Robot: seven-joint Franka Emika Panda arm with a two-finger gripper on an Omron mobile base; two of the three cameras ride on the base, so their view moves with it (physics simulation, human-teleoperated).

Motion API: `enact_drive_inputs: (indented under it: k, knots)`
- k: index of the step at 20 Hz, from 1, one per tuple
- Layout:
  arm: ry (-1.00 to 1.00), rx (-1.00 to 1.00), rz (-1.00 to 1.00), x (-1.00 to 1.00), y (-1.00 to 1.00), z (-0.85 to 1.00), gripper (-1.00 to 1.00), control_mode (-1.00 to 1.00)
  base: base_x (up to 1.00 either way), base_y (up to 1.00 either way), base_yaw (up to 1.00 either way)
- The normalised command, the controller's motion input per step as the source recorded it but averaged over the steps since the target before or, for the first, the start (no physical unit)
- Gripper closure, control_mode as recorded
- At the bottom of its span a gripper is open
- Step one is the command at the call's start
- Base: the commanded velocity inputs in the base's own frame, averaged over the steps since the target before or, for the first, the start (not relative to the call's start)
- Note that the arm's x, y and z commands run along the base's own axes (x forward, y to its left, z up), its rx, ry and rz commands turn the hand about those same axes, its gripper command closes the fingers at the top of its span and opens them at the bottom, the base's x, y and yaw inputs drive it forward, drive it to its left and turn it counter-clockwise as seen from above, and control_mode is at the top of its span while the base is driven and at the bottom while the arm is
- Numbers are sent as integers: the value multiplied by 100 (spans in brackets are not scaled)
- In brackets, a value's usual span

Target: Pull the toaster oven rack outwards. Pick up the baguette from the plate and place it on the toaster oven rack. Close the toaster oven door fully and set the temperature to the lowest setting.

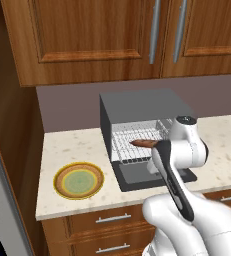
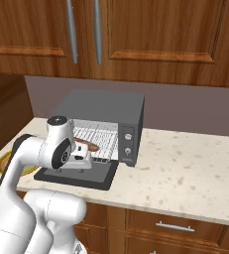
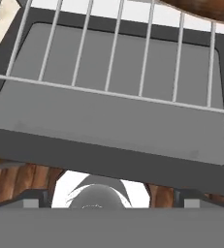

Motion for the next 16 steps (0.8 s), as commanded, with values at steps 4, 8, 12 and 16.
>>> enact_drive_inputs:
  k: [4,8,12,16]
  knots:
    - [-12,4,-5,15,0,-12,-100,-100,0,0,0]
    - [-10,3,-7,19,0,-1,-100,-100,0,0,0]
    - [-5,0,-10,24,0,0,-100,-100,0,0,0]
    - [-2,0,-9,26,0,0,-100,-100,0,0,0]
